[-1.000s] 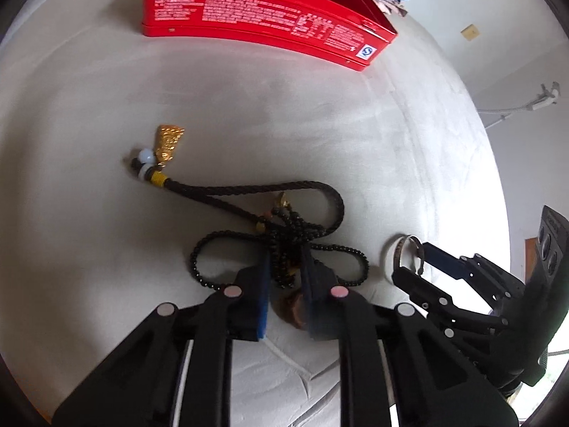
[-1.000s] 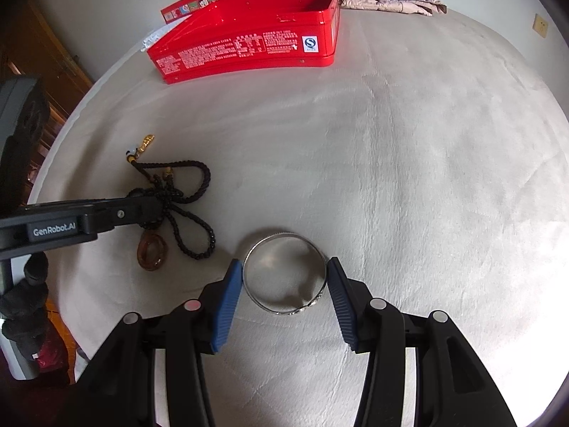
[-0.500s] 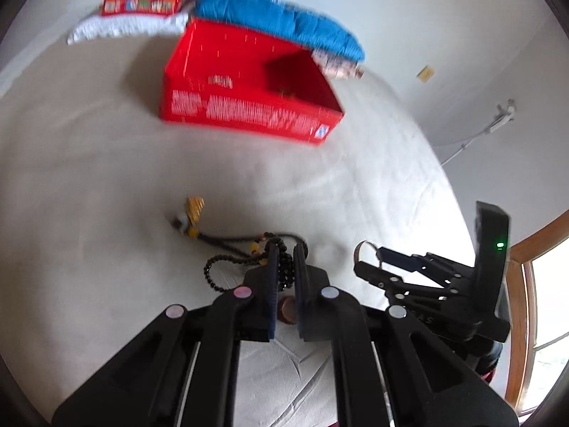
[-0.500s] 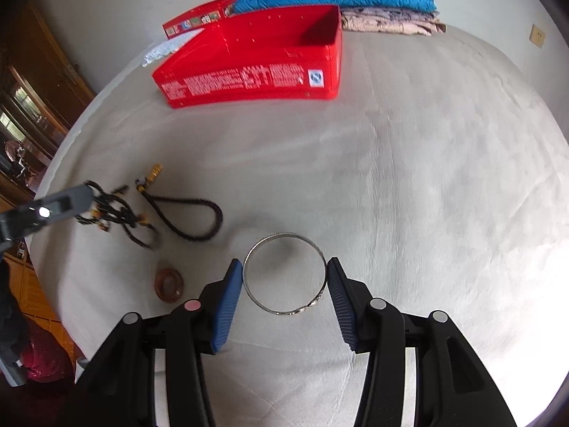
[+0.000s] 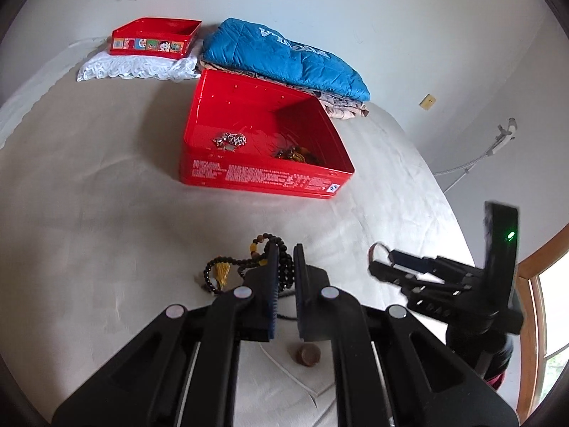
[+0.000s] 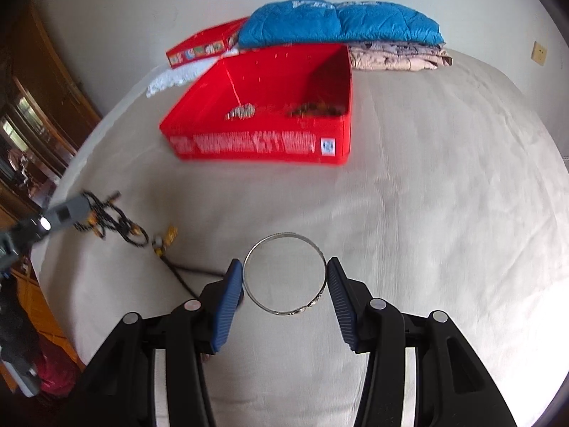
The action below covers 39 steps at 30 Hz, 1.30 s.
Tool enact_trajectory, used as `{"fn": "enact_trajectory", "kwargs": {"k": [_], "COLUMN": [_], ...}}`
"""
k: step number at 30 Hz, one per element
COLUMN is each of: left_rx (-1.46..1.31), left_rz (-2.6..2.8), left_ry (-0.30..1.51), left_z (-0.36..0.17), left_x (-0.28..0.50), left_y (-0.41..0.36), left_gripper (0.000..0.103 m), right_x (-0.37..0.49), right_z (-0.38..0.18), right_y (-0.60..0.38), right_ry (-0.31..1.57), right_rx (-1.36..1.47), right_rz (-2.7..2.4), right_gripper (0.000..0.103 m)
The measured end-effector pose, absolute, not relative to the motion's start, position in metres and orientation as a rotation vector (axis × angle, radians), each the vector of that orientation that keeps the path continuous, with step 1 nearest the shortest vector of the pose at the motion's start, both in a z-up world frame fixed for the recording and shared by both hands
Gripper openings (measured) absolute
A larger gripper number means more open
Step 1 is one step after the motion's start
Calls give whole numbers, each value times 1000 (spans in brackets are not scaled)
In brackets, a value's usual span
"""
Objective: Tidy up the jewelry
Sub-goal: 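Carry the necklace and bangle into the red box and open both tools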
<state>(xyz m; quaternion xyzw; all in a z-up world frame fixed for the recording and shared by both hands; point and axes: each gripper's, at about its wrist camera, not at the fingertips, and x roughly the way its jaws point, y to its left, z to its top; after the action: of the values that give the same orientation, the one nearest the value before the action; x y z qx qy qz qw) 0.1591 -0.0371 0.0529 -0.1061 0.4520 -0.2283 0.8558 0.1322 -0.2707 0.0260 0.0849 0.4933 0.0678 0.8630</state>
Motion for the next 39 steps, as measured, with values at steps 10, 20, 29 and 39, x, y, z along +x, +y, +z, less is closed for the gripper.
{"fn": "enact_trajectory", "kwargs": {"k": [10,20,29,39], "left_rx": [-192,-212,-158,-113], "left_rz": [-473,-482,-389,-331], "left_ry": [890,805,911,951], "left_z": [78,95,37,14], "left_x": [207,288,355,370], "left_y": [-52,-82,-94,-93], "left_gripper": [6,6,6,9], "right_x": [181,278,316,322], "right_z": [70,65,22,11], "right_y": [-281,-285,-274,-270], "right_ry": [916,891,958,974], "right_rx": [221,261,226,197], "right_rz": [132,93,82,72], "right_gripper": [49,49,49,50]}}
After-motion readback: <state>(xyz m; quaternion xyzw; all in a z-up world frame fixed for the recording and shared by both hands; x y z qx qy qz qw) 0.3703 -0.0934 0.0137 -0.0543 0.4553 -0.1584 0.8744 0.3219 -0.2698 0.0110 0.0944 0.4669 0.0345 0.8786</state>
